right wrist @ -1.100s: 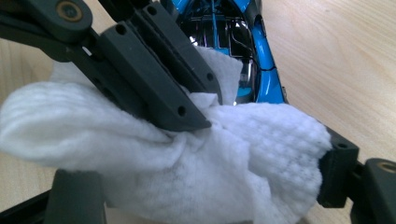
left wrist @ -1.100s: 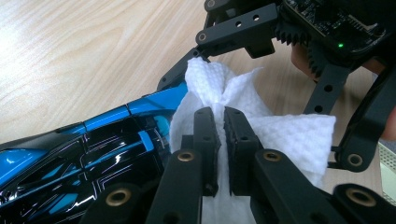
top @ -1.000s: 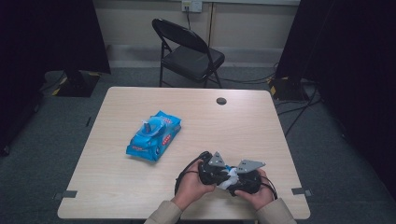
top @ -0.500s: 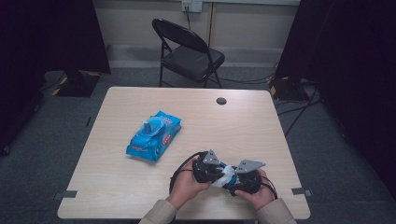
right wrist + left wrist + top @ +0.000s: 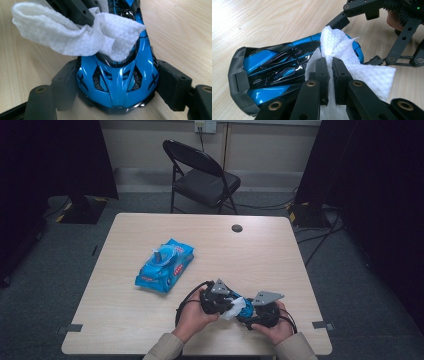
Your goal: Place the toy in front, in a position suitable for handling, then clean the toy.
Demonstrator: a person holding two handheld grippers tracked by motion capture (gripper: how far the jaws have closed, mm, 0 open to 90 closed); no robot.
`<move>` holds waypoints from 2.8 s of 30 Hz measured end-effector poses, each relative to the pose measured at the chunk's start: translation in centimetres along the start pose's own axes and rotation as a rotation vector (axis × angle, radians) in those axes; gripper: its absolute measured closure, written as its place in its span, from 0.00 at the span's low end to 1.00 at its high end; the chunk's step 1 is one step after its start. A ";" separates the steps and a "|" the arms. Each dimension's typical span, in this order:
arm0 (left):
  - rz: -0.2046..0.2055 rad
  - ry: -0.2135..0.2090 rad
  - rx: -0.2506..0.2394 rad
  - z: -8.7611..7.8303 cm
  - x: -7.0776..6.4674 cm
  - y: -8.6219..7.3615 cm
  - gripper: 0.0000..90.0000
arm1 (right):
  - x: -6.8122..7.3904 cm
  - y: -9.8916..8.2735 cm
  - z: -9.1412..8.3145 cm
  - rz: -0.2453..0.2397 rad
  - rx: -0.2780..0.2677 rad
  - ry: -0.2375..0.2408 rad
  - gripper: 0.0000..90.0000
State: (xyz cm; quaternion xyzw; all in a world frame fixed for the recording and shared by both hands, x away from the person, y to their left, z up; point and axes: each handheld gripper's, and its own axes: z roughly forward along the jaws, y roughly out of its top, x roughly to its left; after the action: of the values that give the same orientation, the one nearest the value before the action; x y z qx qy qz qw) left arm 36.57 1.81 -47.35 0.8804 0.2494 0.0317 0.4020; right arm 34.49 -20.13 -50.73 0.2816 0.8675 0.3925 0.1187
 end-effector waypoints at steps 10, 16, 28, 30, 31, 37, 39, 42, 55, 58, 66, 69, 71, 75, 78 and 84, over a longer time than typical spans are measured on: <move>-0.019 0.009 -0.001 -0.5 0.7 -0.5 0.94 | 0.0 0.0 0.0 0.000 0.000 0.000 0.29; -0.024 0.017 0.009 -0.8 1.0 -0.6 0.94 | 0.0 0.0 0.0 0.000 0.000 0.000 0.29; -0.054 0.017 -0.003 -1.2 1.6 -1.1 0.94 | 0.0 0.0 0.0 -0.001 0.000 0.002 0.29; -0.054 0.018 0.000 -1.3 1.7 -1.1 0.94 | 0.0 0.0 0.0 -0.001 0.000 0.002 0.29; -0.056 0.023 -0.002 -1.4 1.7 -1.2 0.94 | 0.0 0.0 0.0 -0.001 0.000 0.003 0.29; -0.069 0.039 0.003 -1.9 2.3 -1.9 0.94 | -0.1 0.0 0.0 -0.004 0.000 0.008 0.29; -0.074 0.047 0.005 -2.1 2.5 -2.1 0.94 | -0.1 0.0 0.0 -0.005 0.000 0.008 0.29; -0.085 0.053 0.014 -2.4 2.9 -2.4 0.94 | -0.1 0.0 0.0 -0.005 0.001 0.008 0.29; -0.104 0.063 0.018 -3.2 3.5 -3.1 0.94 | -0.1 0.0 0.0 -0.005 0.000 0.008 0.29; -0.115 0.075 0.005 -3.8 3.7 -3.1 0.94 | -0.1 0.0 0.0 -0.004 0.000 0.008 0.29; -0.086 0.038 -0.079 -4.3 2.5 -0.6 0.94 | -0.1 0.0 0.0 -0.004 0.000 0.008 0.29; -0.053 0.006 -0.083 -2.9 1.4 0.5 0.94 | -0.1 0.0 0.0 -0.005 0.001 0.009 0.29; -0.026 -0.013 -0.078 -1.7 0.6 1.2 0.94 | -0.1 0.0 0.0 -0.004 0.000 0.009 0.29; 0.000 -0.042 -0.073 0.6 -0.7 2.2 0.94 | -0.1 0.0 0.0 -0.005 0.000 0.009 0.29; 0.027 -0.050 -0.059 2.2 -1.3 2.3 0.94 | -0.1 0.0 0.0 -0.005 0.000 0.010 0.29; 0.052 -0.087 -0.104 3.2 -1.4 1.0 0.90 | -0.1 0.0 0.0 -0.006 0.001 0.010 0.29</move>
State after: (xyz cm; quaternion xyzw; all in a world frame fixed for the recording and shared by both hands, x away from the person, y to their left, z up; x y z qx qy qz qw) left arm 36.63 -1.64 -48.61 0.8652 0.2067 0.0166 0.4566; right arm 34.61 -20.17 -50.74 0.2773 0.8691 0.3931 0.1154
